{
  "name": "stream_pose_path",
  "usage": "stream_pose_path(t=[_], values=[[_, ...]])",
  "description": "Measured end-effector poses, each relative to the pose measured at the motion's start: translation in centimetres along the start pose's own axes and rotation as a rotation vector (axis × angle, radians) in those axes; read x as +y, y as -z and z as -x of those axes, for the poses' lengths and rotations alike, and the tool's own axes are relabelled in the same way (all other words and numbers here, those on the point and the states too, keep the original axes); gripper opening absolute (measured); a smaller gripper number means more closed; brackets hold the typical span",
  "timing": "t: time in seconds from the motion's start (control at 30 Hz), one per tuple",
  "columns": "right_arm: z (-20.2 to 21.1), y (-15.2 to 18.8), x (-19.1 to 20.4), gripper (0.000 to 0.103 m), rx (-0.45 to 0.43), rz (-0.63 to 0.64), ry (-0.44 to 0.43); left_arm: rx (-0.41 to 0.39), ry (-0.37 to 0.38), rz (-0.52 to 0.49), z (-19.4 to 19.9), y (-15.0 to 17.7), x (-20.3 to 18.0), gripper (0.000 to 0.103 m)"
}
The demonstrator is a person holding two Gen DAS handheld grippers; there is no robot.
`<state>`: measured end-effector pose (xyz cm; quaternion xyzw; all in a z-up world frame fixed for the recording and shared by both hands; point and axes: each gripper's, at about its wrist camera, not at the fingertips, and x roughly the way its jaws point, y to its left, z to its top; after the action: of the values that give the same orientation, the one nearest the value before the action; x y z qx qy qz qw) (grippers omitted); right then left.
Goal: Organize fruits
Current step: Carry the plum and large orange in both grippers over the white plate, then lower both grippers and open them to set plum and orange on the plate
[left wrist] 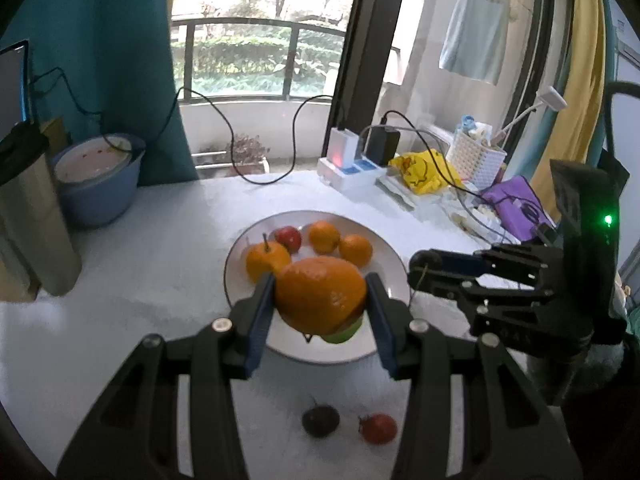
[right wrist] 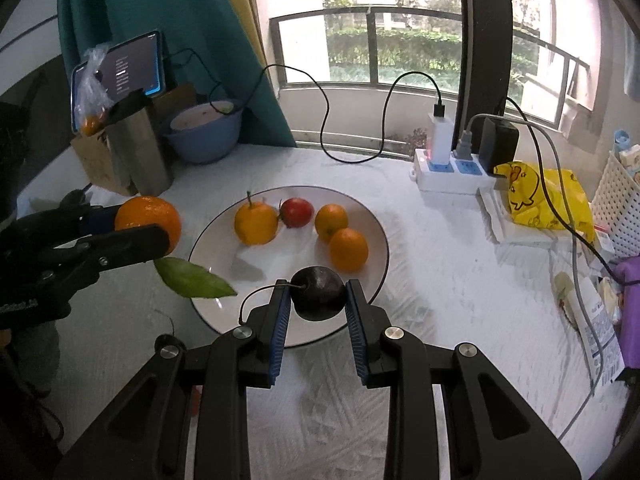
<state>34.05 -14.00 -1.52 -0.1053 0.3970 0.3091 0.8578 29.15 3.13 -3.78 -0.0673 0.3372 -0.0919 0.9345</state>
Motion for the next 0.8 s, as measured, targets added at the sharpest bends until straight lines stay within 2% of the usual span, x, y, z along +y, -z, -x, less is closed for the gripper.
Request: stream_pose_path(t=[0.4,0.63,0.8], values=[[-2.3,-0.6,-1.2,0.030,0.014,-0.025,0.003,0.050,0.026,0.002,-5.9,-1.1,0.6,0.046],[-4.2,-0.6,-1.6,0.030,0.032,-0.031,0.001,0.083,0.016,0.005,-8.1,-1.2,1.1,0.046],[-5.2,-0.5,-1.6,0.030,0.044,-0.021,-0.010,0.075,0.006,-0.028,-8.8,-1.8,0.5,0.047]])
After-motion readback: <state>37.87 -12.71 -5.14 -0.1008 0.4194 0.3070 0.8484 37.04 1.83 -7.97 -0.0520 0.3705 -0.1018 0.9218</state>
